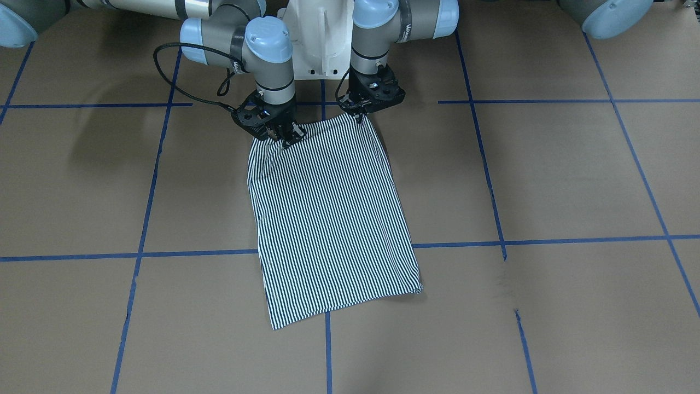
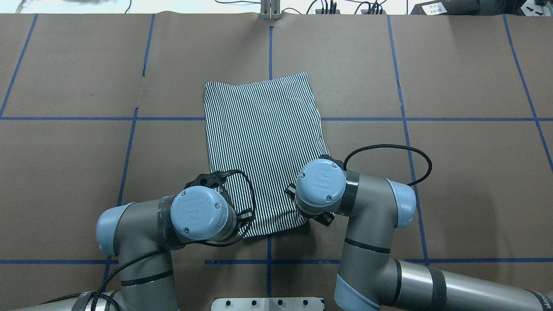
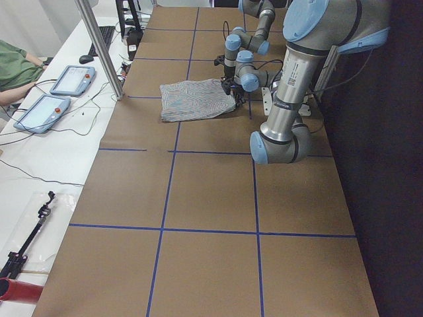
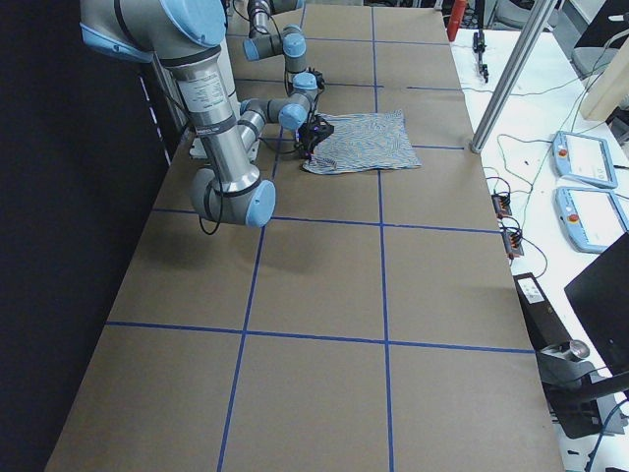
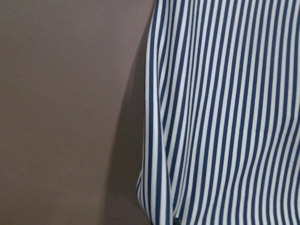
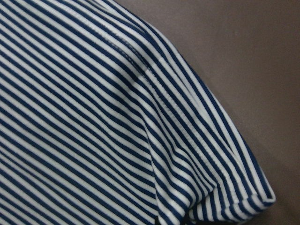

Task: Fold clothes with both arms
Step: 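Grasp the near edge with both grippers and lift it toward the far edge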

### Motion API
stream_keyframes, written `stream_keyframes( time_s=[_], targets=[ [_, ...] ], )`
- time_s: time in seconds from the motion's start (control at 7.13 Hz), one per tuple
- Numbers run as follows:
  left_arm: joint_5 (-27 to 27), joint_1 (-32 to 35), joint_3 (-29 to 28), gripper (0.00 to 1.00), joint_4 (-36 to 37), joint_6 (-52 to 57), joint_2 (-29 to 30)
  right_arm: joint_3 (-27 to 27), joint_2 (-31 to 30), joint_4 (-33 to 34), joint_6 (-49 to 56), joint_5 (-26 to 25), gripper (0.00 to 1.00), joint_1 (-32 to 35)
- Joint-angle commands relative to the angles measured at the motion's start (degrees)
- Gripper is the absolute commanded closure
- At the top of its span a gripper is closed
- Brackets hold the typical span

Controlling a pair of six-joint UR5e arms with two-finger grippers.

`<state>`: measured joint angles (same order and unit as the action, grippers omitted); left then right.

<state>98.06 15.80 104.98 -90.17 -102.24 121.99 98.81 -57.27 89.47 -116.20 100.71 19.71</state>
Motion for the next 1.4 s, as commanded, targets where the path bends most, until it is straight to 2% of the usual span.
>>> stream_keyframes(
  time_s=[0.0, 0.56, 0.84, 0.98, 1.26],
  targets=[
    [0.0, -0.5, 0.0, 1.00, 0.0, 0.0, 0.0, 1.0, 0.1, 0.0, -0.4, -0.2, 1.00, 0.1],
    [-0.1, -1.2, 1.2, 1.00, 0.2, 2.5, -0.3, 3.4, 0.5, 0.6, -0.5, 0.3, 1.00, -1.2],
    [-0.2, -5.8, 9.1, 1.00, 0.4, 2.6, -6.6, 8.9, -0.6, 2.2, -0.6, 0.5, 1.00, -4.7],
    [-0.2, -6.7, 10.8, 1.00, 1.2, 2.6, -6.8, 11.8, -1.3, 6.0, -0.6, 0.5, 1.00, -6.6],
    [0.0, -7.1, 10.9, 1.00, 2.2, 2.6, -6.2, 13.2, -0.8, 6.6, -0.6, 0.5, 1.00, -7.4]
  ],
)
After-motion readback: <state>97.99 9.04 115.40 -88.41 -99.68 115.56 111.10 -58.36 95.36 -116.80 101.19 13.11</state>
